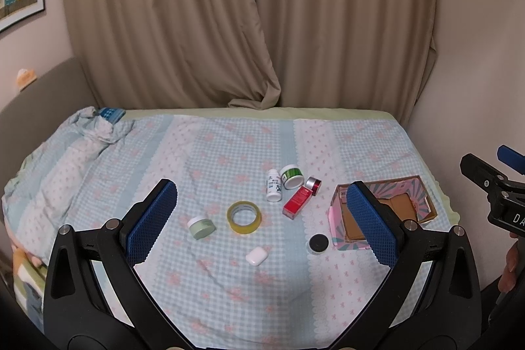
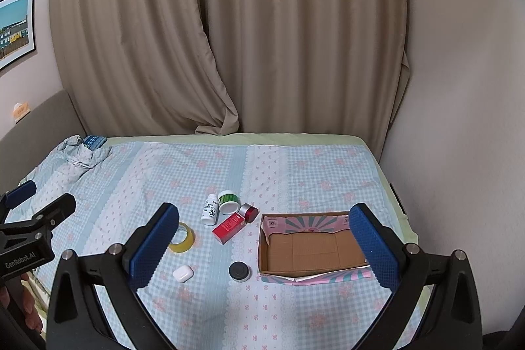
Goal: Organize rigid objects
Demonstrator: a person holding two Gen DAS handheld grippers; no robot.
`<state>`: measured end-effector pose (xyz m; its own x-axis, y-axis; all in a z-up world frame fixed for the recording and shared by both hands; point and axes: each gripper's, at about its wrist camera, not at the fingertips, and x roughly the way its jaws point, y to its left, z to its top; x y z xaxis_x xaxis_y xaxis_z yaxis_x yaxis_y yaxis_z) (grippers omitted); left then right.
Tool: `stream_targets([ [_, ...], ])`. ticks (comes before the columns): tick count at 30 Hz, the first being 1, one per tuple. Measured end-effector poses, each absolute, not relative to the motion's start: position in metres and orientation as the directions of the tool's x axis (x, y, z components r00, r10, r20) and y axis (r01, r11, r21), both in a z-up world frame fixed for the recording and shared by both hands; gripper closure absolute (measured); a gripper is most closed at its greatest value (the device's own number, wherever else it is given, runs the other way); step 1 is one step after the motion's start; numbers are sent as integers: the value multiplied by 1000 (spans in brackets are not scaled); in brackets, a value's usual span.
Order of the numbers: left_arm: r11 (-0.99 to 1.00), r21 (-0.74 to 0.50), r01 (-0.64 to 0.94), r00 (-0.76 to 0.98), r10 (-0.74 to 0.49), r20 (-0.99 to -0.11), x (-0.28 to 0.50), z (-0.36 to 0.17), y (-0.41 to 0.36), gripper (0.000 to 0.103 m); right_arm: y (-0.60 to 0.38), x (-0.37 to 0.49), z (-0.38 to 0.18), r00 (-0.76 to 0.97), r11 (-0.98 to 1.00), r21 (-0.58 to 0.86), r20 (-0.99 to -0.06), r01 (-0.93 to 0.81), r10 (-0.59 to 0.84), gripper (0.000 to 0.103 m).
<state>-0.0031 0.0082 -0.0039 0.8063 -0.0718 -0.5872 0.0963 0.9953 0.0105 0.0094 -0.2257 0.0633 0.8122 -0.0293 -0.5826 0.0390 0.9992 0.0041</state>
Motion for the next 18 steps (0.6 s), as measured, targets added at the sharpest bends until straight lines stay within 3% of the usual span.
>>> stream_targets([
  [18, 996, -1, 86, 805, -70, -589, -3, -8, 7, 1, -227, 10, 60, 816, 999, 6, -578, 34, -24, 0],
])
